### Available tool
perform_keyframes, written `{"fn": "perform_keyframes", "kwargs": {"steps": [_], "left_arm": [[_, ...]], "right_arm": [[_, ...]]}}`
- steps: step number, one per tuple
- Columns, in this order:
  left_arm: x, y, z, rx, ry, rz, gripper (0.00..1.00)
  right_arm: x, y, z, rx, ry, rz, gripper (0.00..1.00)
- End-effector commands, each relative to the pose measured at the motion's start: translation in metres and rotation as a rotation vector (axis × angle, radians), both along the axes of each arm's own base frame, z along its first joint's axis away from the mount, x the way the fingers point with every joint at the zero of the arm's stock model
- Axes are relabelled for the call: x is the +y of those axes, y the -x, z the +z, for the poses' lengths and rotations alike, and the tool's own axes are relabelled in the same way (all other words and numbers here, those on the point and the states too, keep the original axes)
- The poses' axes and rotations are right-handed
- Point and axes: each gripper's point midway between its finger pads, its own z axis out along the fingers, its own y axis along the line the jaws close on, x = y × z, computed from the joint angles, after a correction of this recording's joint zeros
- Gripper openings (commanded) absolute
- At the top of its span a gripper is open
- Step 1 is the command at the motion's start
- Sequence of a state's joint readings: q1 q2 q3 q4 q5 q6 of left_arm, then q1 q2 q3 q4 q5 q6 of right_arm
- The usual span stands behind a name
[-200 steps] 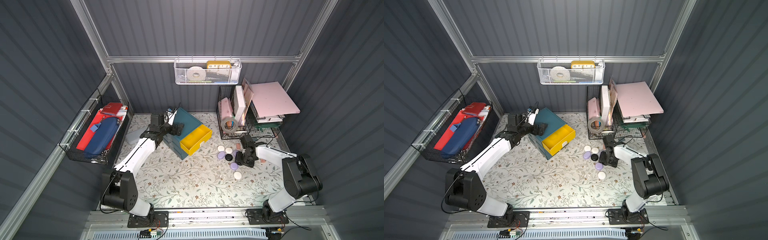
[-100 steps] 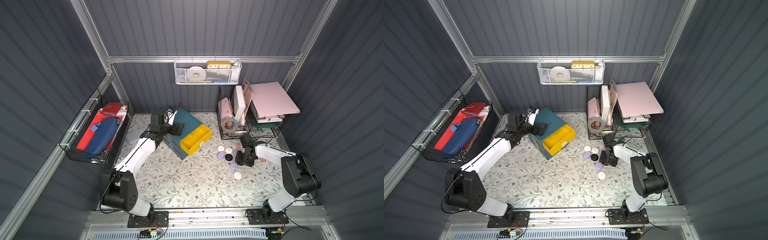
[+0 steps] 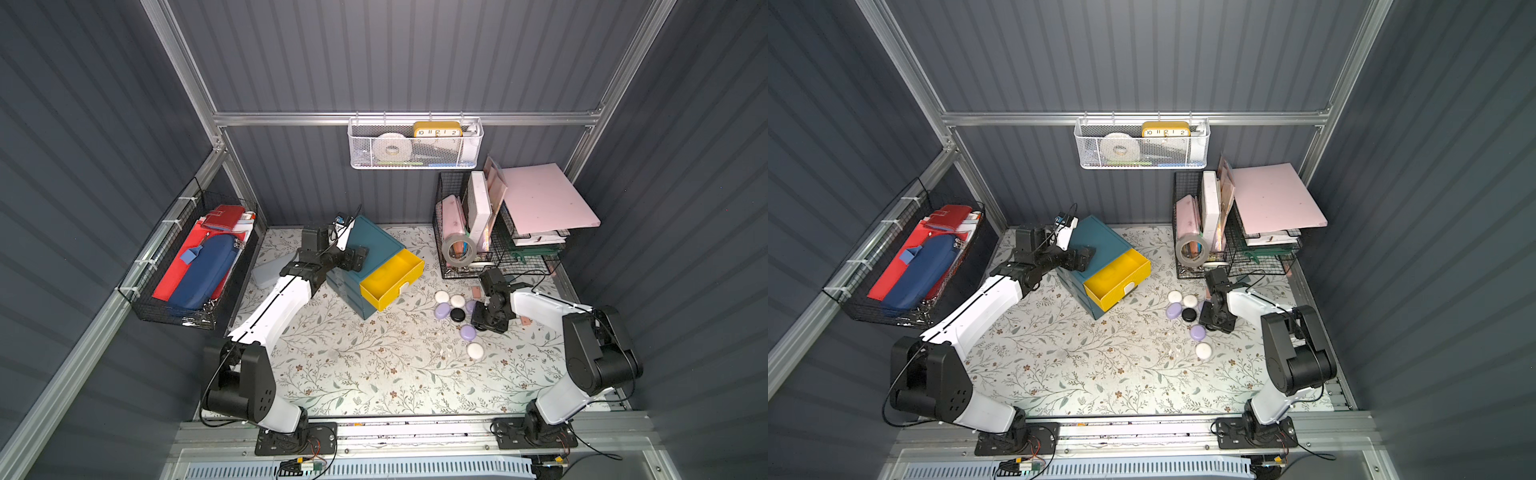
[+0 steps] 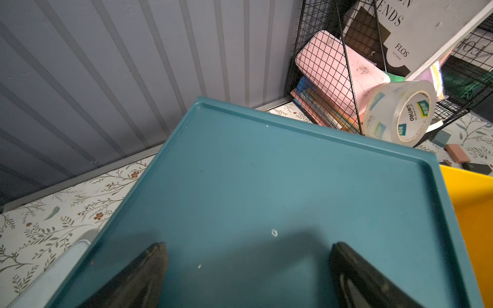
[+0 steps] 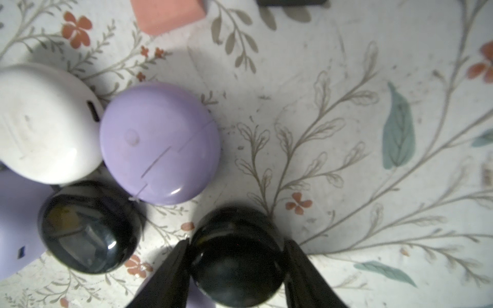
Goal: Put the bluetooth earphones in the drawer according to color
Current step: Pick up the Bluetooth earphone from the center of the board, then place the bluetooth earphone in the drawer.
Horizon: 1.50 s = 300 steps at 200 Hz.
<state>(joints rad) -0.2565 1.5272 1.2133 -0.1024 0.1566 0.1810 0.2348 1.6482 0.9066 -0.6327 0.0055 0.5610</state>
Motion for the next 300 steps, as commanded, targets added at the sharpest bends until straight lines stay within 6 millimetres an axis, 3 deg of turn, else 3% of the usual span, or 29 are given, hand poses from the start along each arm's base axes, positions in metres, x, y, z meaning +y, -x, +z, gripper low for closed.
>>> {"fn": "perform_keyframes", "kwargs": {"steps": [1,5,29,51,120,146,192,243,300], "left_arm": [[-0.003,0.014,-0.031,0.136,-0.013,-0.006,1.00],[-0.003,0.014,-0.031,0.136,-0.013,-0.006,0.99],[-0.004,0.014,-0.034,0.143,-0.013,-0.008,1.00],[-0.004,0.015,-0.034,0.143,-0.016,-0.008,1.00],[-0.004,0.014,-0.037,0.147,-0.020,-0.002,0.99],[-0.004,0.014,-0.036,0.145,-0.020,-0.002,0.99],[-0.004,0.014,-0.037,0.150,-0.016,-0.003,0.99],[-0.005,0.014,-0.038,0.152,-0.016,-0.005,0.99],[-0.007,0.014,-0.039,0.155,-0.013,-0.008,0.99]], "right_arm": [[-0.004,0.005,-0.001,0.001,0.007,-0.009,0.04],[-0.004,0.005,0.001,-0.003,0.011,-0.009,0.00],[-0.007,0.000,0.017,-0.048,0.020,-0.011,0.00],[-0.005,-0.008,0.045,-0.134,0.007,0.001,0.00],[0.025,-0.046,0.171,-0.570,-0.119,0.161,0.00],[0.044,-0.054,0.211,-0.680,-0.162,0.242,0.00],[0.101,-0.067,0.277,-0.889,-0.217,0.420,0.00],[0.174,-0.081,0.294,-0.904,-0.272,0.601,0.00],[0.230,-0.086,0.293,-0.894,-0.356,0.706,0.00]]}}
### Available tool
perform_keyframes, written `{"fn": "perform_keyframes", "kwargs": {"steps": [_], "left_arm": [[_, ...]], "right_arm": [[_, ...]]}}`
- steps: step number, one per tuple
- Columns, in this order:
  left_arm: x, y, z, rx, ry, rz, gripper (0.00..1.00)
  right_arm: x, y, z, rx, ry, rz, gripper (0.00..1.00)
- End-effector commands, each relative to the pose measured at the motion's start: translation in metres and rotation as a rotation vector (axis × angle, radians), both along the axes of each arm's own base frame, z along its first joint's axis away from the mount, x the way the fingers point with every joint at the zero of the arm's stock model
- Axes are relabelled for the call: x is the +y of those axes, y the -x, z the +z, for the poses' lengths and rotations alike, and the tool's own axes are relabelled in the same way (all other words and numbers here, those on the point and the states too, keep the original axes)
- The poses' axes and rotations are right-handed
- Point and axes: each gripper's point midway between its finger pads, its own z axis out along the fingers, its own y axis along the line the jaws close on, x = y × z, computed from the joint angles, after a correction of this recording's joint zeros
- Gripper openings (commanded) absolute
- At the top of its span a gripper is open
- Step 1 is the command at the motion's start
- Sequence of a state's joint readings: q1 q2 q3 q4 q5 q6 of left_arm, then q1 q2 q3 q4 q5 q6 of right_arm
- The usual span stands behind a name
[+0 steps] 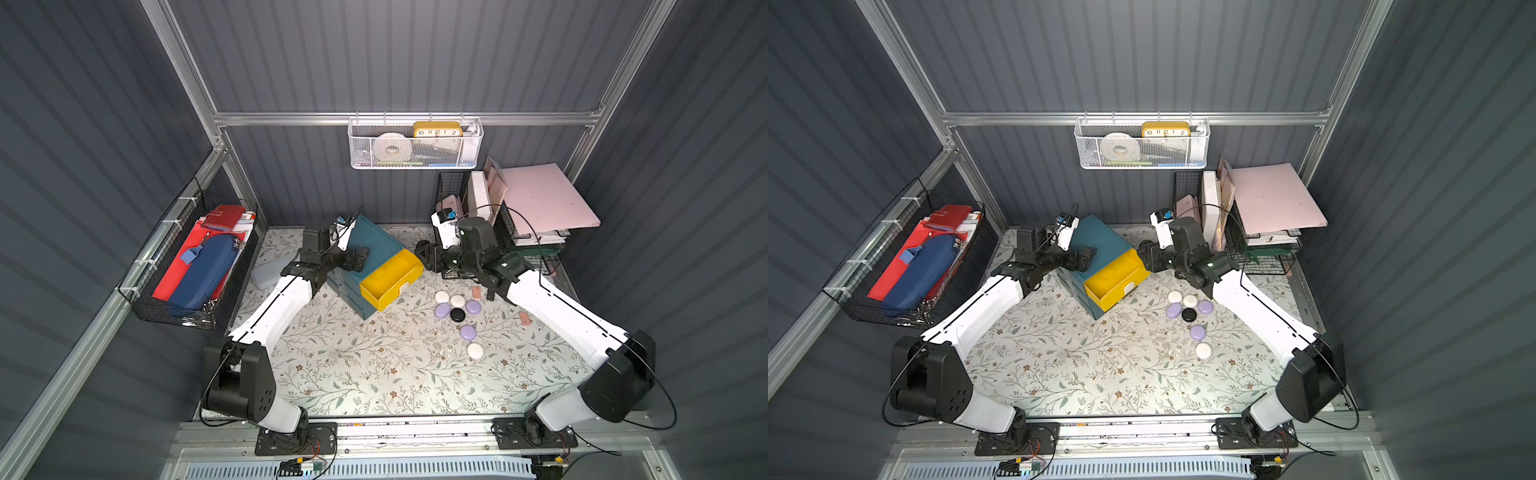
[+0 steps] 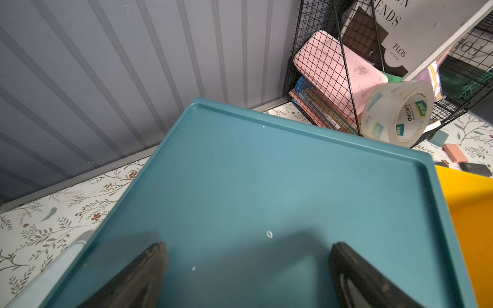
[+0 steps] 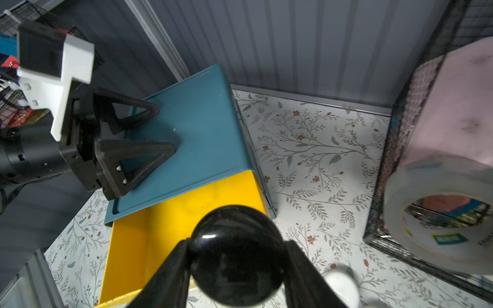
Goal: Put the bluetooth earphones in the drawer according to color
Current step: Place the bluetooth earphone in the drawer.
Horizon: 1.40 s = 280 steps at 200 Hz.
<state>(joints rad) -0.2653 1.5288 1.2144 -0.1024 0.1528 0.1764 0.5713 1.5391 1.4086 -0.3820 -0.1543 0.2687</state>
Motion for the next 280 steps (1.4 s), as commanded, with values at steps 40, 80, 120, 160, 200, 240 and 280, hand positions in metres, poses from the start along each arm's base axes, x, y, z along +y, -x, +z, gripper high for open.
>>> {"fn": "perform_keyframes", "kwargs": {"steps": [40,80,120,160,200,240,280], "left_arm": [[-0.003,0.013,-0.038,0.151,-0.017,-0.005,0.99],[-0.001,0.012,-0.038,0.144,-0.027,0.010,0.99],[-0.003,0.013,-0.035,0.142,-0.017,0.003,0.99],[-0.003,0.014,-0.036,0.144,-0.018,0.001,0.99],[-0.004,0.014,-0.035,0.144,-0.018,-0.001,1.00],[-0.005,0.014,-0.037,0.147,-0.018,-0.006,0.99],[-0.005,0.014,-0.037,0.147,-0.020,-0.006,0.99]], "right_arm": [[0.053,-0.001,0.011,-0.032,-0.015,0.134,0.00],[0.065,0.001,-0.004,0.010,-0.007,0.162,0.00],[0.067,0.002,-0.015,0.046,-0.005,0.159,0.15],[0.069,0.002,-0.024,0.070,0.000,0.162,0.26],[0.070,0.004,-0.031,0.088,0.010,0.163,0.53],[0.070,0.003,-0.034,0.095,0.009,0.160,0.67],[0.070,0.002,-0.034,0.091,0.007,0.159,0.75]]}}
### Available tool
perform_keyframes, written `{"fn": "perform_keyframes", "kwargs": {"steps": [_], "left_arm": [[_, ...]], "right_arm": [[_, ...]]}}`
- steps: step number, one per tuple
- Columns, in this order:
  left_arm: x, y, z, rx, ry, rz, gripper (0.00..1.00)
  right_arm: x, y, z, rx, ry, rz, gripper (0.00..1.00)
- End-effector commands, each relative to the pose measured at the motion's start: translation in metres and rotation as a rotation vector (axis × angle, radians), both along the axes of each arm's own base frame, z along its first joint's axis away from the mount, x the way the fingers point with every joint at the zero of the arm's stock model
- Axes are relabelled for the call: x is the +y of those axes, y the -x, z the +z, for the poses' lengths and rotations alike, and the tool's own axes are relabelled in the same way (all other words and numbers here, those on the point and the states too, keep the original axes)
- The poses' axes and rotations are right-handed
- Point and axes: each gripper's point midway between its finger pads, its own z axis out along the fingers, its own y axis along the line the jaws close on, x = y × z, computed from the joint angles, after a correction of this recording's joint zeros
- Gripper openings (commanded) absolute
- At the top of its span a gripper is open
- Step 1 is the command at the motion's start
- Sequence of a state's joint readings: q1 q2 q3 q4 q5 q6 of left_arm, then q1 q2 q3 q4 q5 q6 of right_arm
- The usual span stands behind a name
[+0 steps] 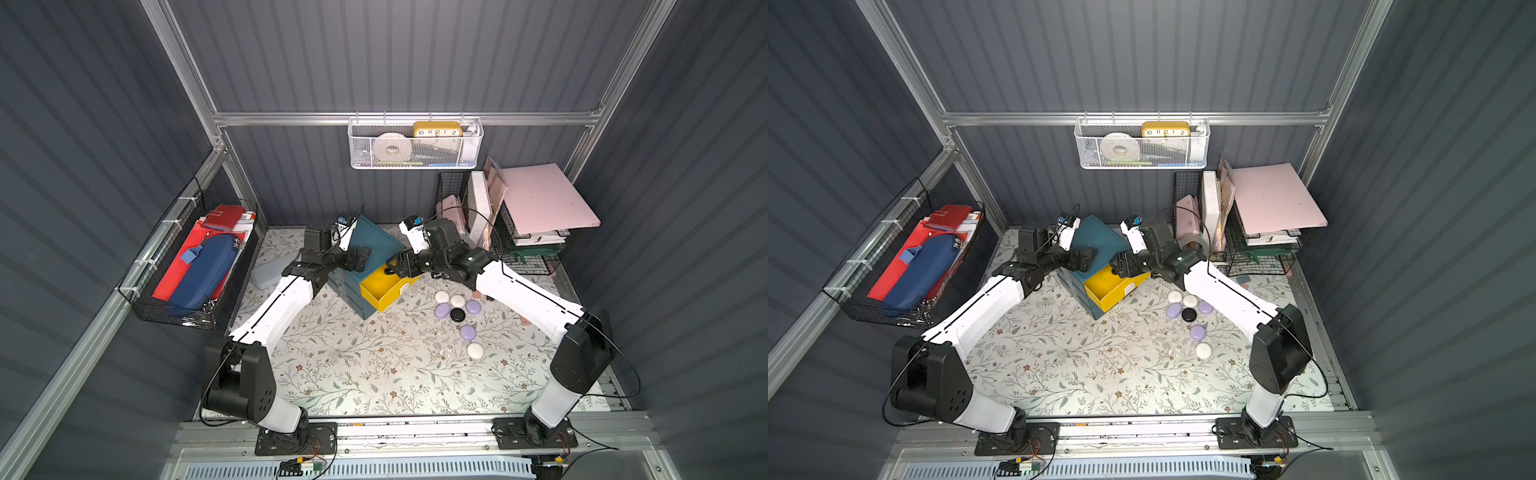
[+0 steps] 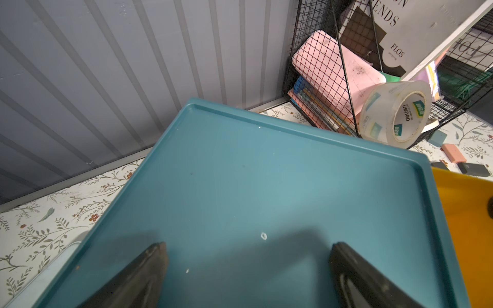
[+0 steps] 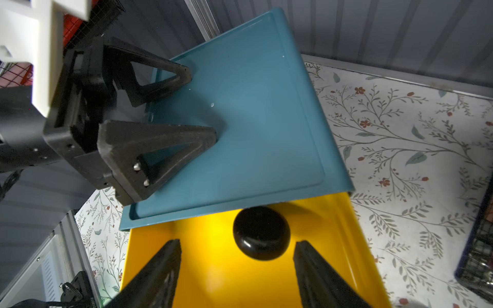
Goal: Put the bluetooth earphones in the drawer according to color
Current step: Place the bluetooth earphone in the drawer, then pick up the Bluetooth earphone from the center of the board.
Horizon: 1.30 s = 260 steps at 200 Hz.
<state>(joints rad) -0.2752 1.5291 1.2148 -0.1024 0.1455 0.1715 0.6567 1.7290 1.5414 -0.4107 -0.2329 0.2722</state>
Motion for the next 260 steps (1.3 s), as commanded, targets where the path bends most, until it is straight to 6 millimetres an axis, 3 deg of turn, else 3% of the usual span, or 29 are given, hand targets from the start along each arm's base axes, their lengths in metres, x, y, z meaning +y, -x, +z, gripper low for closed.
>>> {"fn": "perform_keyframes", "kwargs": {"steps": [1,74,103,122,152,179,260], "left_arm": [[-0.002,0.013,-0.037,0.146,-0.021,-0.005,0.99],[-0.002,0.013,-0.041,0.156,-0.026,-0.004,0.99],[-0.004,0.014,-0.039,0.155,-0.022,-0.015,0.99],[-0.005,0.015,-0.035,0.149,-0.015,-0.021,1.00],[-0.005,0.015,-0.037,0.153,-0.016,-0.021,0.99],[-0.005,0.015,-0.037,0.154,-0.016,-0.022,0.99],[-0.005,0.015,-0.037,0.154,-0.020,-0.019,0.99]], "right_arm": [[0.005,0.000,0.000,-0.004,-0.008,0.009,0.75],[-0.037,-0.003,0.041,-0.148,-0.005,-0.142,0.76],[-0.071,-0.001,0.057,-0.159,-0.043,-0.236,0.76],[-0.099,0.001,0.053,-0.132,-0.032,-0.305,0.77],[-0.143,0.005,0.022,-0.050,0.032,-0.442,0.77],[-0.171,0.019,-0.029,0.081,0.111,-0.512,0.77],[-0.206,0.038,-0.130,0.381,0.268,-0.632,0.75]]}}
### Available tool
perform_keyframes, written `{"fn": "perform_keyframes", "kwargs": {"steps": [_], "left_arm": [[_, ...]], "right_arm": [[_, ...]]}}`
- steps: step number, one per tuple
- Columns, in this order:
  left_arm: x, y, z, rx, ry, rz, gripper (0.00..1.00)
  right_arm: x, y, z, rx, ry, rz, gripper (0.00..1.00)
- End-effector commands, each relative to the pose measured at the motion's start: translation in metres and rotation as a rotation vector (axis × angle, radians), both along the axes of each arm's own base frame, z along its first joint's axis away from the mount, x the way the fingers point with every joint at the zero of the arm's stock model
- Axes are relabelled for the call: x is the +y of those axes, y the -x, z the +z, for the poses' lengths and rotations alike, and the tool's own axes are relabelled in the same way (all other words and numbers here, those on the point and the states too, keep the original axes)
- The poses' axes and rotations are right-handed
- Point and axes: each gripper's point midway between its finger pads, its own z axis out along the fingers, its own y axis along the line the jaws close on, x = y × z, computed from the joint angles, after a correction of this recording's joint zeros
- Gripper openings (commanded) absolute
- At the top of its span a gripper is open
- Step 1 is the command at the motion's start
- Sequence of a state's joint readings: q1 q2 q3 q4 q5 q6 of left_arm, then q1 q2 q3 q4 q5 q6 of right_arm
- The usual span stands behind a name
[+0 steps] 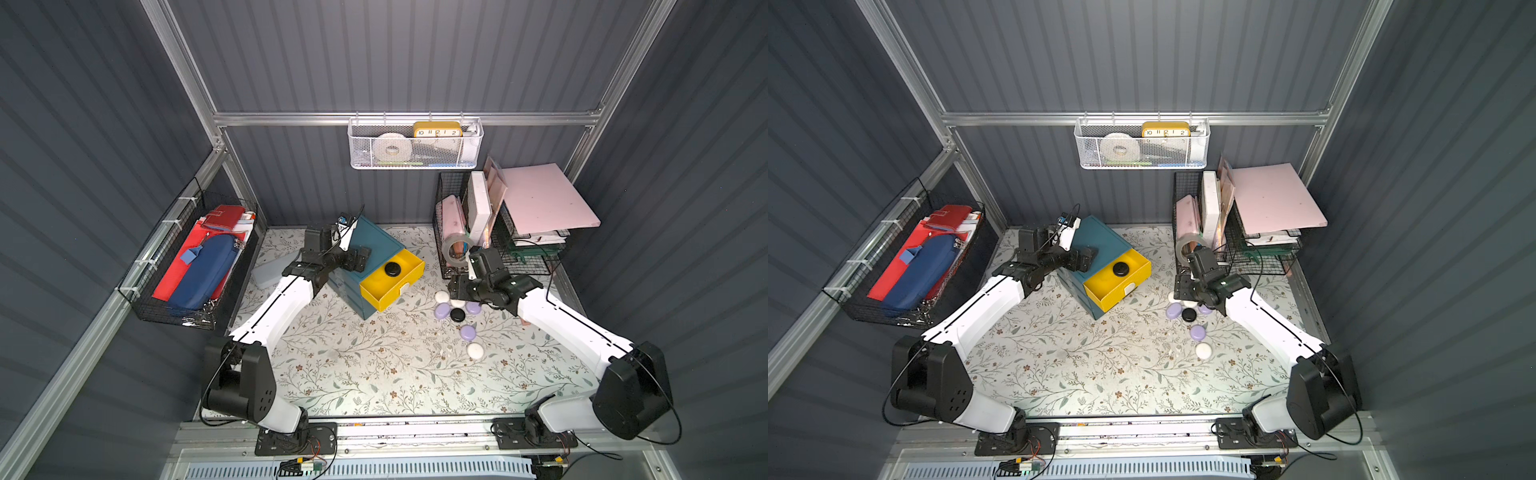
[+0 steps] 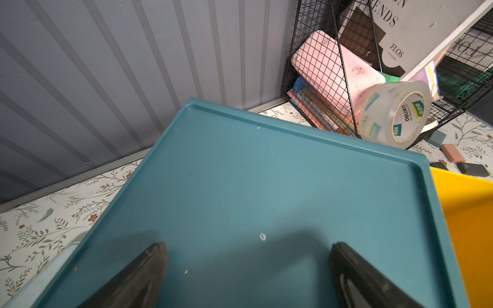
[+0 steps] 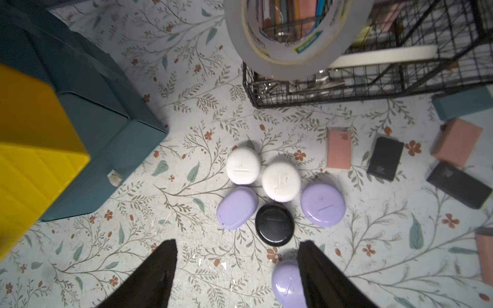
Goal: Put the bluetooth earphones in the drawer according to color
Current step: Pick up the Bluetooth earphone from the center of the board.
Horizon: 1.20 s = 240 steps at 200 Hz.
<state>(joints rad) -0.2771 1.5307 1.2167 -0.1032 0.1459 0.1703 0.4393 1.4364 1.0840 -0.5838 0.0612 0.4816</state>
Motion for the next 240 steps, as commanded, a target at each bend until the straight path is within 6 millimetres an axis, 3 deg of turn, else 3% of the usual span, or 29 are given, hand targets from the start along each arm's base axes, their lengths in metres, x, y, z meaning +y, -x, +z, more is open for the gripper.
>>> {"fn": "perform_keyframes", "kwargs": {"steps": [1,29,103,240], "left_arm": [[-0.004,0.015,-0.037,0.154,-0.021,-0.017,0.99],[-0.002,0.014,-0.038,0.153,-0.030,-0.009,0.99],[-0.001,0.014,-0.040,0.155,-0.035,-0.005,0.99],[0.001,0.012,-0.044,0.161,-0.049,0.005,0.99]], "right_arm": [[-0.015,0.005,-0.028,0.109,0.016,-0.070,0.75],[-0.019,0.007,-0.055,0.193,0.012,-0.091,0.73],[-0.015,0.010,-0.089,0.267,0.008,-0.073,0.72],[-0.012,0.008,-0.122,0.355,0.048,-0.062,0.71]]}}
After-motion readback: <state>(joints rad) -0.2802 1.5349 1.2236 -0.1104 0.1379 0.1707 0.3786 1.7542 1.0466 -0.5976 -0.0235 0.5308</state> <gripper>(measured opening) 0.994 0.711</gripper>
